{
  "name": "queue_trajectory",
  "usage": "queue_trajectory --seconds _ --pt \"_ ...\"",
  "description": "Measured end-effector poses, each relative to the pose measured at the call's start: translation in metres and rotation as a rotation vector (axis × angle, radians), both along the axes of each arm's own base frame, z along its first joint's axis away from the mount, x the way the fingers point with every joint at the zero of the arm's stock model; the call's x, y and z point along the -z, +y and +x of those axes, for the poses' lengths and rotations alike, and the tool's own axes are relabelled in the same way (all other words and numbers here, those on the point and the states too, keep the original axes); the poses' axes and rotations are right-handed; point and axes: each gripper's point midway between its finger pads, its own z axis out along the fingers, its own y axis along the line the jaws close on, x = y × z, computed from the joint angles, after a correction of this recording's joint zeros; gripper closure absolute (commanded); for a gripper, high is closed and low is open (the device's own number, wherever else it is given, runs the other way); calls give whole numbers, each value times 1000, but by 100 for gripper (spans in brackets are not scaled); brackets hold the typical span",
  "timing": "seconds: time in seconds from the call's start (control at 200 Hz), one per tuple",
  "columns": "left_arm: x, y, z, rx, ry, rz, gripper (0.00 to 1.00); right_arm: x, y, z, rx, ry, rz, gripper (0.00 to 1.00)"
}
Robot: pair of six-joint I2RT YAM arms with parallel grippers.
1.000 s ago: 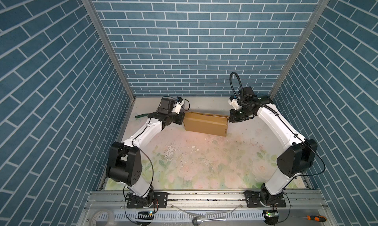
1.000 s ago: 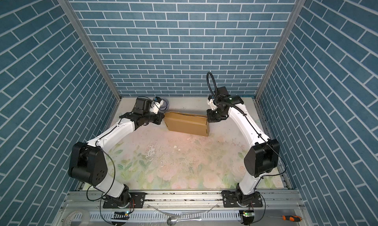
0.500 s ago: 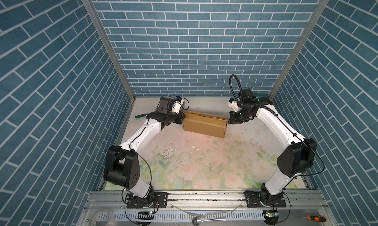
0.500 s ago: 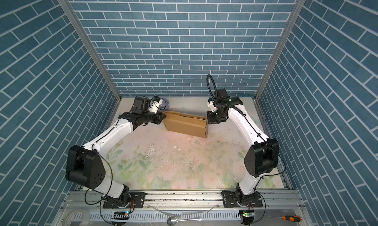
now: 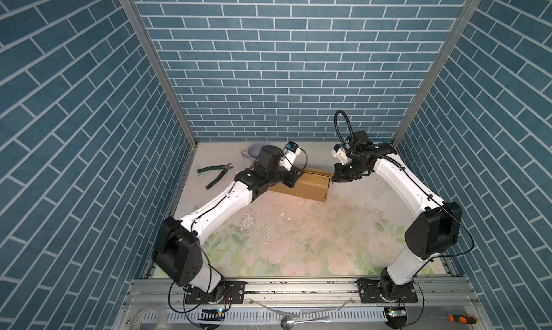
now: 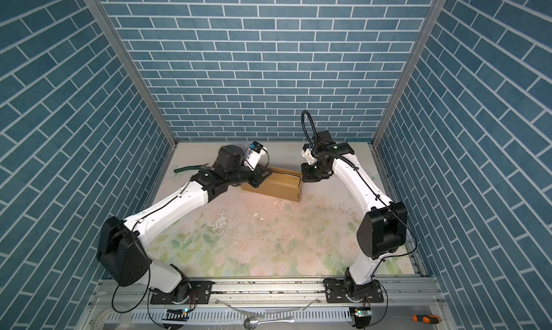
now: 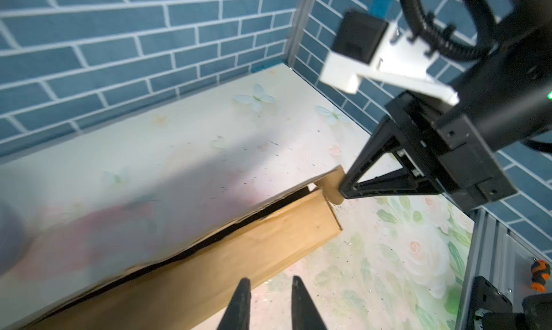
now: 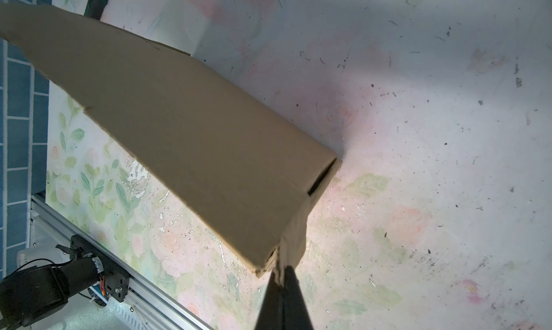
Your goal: Fold the paper box
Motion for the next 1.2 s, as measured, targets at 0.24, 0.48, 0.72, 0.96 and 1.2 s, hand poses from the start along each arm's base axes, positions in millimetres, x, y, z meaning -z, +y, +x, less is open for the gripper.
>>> queue_trajectory --seconds 0.24,0.48,0.72,0.96,1.2 --pt "52 -39 -3 40 70 18 82 -3 0 1 15 7 33 100" --pt "60 -43 6 21 59 17 84 -4 0 2 36 28 74 100" --pt "76 -44 8 20 83 38 84 -5 3 6 65 51 141 100" --pt "72 -47 10 25 82 31 83 -3 1 8 95 74 173 100" --pt "67 -48 11 30 68 29 83 -4 -1 10 110 83 191 100"
